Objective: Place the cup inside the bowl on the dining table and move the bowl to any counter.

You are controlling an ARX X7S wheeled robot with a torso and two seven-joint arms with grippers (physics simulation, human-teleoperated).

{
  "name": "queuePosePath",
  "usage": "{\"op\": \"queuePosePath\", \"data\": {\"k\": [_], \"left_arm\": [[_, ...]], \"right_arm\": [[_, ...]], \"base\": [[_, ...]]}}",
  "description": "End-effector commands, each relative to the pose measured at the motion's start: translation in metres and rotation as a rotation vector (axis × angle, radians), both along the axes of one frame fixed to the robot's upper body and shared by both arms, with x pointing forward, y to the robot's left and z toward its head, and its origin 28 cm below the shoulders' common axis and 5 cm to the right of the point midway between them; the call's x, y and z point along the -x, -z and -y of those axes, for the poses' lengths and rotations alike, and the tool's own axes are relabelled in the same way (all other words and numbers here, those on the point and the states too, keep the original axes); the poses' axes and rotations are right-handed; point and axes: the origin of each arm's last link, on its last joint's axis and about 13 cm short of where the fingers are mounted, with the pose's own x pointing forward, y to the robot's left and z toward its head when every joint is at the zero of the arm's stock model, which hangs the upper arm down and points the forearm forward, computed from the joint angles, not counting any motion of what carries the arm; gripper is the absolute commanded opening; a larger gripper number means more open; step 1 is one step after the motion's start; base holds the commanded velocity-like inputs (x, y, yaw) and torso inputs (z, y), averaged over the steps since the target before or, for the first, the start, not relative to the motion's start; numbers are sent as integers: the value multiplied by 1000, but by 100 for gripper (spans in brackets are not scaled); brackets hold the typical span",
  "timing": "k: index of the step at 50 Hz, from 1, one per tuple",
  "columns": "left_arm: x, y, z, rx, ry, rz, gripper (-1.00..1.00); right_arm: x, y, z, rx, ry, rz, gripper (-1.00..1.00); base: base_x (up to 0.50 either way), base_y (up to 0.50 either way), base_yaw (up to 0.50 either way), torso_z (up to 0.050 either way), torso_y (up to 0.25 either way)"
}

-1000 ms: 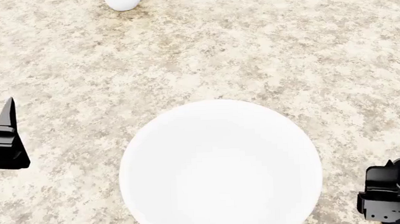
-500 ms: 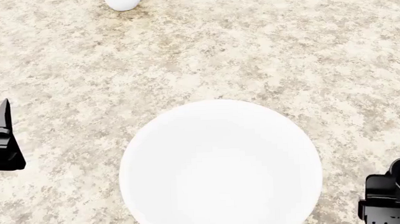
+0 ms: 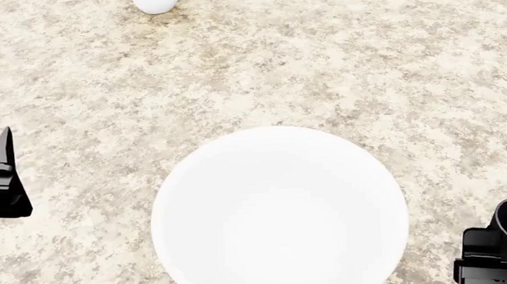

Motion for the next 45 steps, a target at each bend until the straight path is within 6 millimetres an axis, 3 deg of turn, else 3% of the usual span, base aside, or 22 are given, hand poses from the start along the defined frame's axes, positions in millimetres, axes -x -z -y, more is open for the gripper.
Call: {"op": "queuePosePath", "data": {"k": [1, 9, 20, 36, 45], "left_arm": [[-1, 1, 1, 5, 0, 4, 100], [-1, -1, -1, 4, 3, 9, 100], [-1, 0, -1, 6, 0, 8, 100], [0, 3, -3, 11, -9, 5, 100], [0, 1, -1, 6, -8, 5, 100]], "right_arm": [[-1, 3, -1, -1, -20, -12, -100], [-1, -3, -2, 15, -20, 17, -100], [-11, -31, -15, 61, -87, 100, -100], [-28, -104, -36, 178, -204, 238, -100], [-32, -120, -50, 199, -255, 298, -100]], "base": [[0, 0, 0, 0, 0], [0, 0, 0, 0, 0], [0, 0, 0, 0, 0], [0, 0, 0, 0, 0], [0, 0, 0, 0, 0]]}}
